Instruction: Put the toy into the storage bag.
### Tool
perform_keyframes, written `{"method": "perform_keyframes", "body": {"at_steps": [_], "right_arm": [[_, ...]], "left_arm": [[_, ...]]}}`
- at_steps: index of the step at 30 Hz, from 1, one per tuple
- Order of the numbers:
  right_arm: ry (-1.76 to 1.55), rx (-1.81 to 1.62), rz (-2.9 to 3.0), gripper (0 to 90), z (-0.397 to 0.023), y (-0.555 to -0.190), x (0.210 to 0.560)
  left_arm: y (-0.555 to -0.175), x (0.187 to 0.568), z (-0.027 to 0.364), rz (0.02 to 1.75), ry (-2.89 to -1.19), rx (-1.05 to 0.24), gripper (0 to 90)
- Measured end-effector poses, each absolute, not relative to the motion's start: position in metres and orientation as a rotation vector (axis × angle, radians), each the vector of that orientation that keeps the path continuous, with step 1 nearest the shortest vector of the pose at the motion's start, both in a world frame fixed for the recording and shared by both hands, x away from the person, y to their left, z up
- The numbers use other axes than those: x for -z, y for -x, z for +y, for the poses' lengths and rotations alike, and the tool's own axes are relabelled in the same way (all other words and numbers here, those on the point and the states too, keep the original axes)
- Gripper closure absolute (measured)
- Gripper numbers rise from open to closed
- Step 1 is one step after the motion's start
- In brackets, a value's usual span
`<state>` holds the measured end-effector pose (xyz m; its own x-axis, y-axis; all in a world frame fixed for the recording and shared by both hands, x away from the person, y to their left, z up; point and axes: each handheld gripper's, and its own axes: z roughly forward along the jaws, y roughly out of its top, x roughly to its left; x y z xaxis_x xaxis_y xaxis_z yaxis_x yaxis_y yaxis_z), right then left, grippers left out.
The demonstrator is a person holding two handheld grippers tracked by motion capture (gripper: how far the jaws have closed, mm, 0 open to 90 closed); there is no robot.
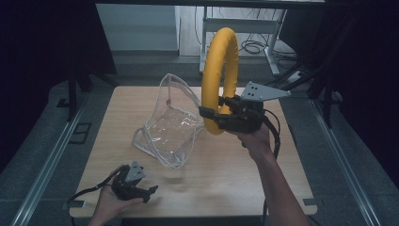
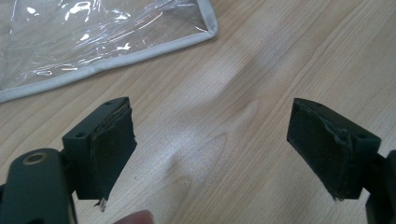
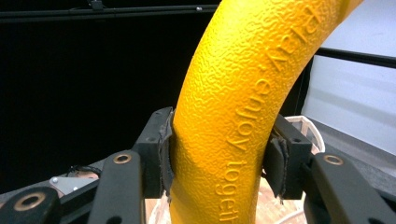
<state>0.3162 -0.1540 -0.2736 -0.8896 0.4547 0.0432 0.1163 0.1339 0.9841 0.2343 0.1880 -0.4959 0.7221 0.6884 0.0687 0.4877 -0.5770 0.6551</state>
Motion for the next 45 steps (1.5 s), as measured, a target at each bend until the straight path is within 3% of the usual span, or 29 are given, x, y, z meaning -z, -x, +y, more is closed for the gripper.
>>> {"method": "perform_keyframes", "body": {"at_steps": [45], "right_arm": [[-0.36, -1.922, 2.242, 49.4, -0.075, -0.319, 0.264]], "left_arm": [[-0.233, 0.495, 0.19, 0.891, -2.301, -0.431, 14.6]]}}
